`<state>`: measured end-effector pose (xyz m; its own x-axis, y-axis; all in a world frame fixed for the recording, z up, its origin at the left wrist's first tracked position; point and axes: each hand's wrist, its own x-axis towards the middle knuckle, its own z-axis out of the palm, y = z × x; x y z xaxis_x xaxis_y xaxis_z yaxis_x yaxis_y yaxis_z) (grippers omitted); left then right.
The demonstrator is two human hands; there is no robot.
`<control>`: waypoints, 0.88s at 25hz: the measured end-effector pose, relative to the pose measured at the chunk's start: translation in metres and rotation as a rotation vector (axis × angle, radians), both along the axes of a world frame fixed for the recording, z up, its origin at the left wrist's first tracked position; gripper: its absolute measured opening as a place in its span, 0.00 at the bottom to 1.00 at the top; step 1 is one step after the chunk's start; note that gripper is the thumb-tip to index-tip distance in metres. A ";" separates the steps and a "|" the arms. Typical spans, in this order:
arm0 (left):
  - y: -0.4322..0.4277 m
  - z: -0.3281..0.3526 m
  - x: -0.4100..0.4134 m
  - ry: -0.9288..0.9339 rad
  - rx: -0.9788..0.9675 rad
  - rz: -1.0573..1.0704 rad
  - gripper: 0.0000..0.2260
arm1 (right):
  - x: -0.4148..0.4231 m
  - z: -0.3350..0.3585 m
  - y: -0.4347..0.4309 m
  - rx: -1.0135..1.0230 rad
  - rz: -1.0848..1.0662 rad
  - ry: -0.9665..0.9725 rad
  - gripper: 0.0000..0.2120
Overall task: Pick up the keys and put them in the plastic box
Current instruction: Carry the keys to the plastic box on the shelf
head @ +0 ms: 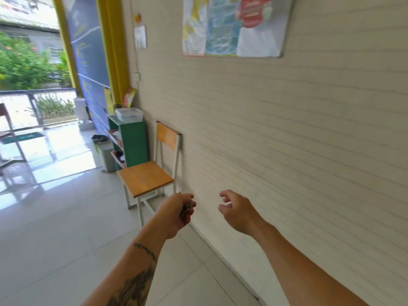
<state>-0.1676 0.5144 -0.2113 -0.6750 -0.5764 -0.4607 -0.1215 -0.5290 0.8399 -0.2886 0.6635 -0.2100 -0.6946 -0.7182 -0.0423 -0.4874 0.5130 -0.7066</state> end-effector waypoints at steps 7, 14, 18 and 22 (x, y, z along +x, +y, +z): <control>-0.152 0.008 -0.009 -0.056 -0.035 0.184 0.09 | -0.049 -0.001 -0.190 -0.052 0.212 0.006 0.21; -0.307 0.035 -0.031 -0.067 -0.090 0.383 0.10 | -0.104 0.025 -0.380 -0.073 0.390 -0.022 0.20; -0.392 0.042 -0.032 -0.037 -0.101 0.433 0.08 | -0.109 0.030 -0.470 -0.054 0.460 0.030 0.21; -0.490 0.039 -0.028 0.020 -0.108 0.433 0.08 | -0.099 0.032 -0.563 -0.042 0.488 0.067 0.22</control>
